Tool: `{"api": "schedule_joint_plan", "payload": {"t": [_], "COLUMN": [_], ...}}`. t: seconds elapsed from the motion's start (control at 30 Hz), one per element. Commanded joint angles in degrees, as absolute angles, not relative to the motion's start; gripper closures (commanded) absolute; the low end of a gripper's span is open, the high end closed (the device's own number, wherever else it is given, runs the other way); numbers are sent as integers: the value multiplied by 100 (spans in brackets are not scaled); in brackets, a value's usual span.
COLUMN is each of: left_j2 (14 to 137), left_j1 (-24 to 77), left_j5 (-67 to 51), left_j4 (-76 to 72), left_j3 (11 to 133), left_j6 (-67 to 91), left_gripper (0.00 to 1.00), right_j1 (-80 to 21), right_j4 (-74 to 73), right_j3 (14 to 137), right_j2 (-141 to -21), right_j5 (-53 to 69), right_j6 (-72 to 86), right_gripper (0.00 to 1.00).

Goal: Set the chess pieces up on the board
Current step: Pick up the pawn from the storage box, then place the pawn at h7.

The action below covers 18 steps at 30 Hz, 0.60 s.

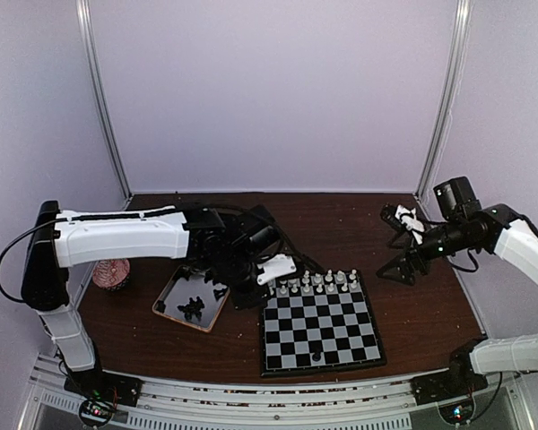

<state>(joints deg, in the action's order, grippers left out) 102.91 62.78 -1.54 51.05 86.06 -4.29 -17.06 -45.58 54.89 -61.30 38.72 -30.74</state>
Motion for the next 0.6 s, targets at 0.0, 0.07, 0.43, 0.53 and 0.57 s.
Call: {"api": "schedule_joint_plan", "payload": {"t": [0.0, 0.07, 0.43, 0.53, 0.57], "left_j2": [10507, 10572, 11060, 11181, 11224], "left_j1": [6527, 6685, 7172, 7232, 7233], "left_j5": [-570, -513, -562, -557, -571], "left_j4": [5049, 5020, 5164, 5176, 5177], "left_j3": [8637, 8531, 8506, 8585, 8620], "left_j6": [-815, -1026, -1671, -1705, -1701], "left_gripper": [99, 99, 98, 98, 97], "right_j1": [-2130, -2115, -2088, -2089, -2086], "right_j4": [-3701, -3305, -3843, -3821, -3795], "right_j3": [4692, 4568, 4817, 4799, 4791], "right_j2": [-5961, -5933, -6605, -6595, -6586], "right_j5": [2799, 2221, 3048, 3033, 3002], "right_j6": [-2619, -2208, -2592, -2601, -2609], "right_gripper": [1, 0, 7, 7, 7]}}
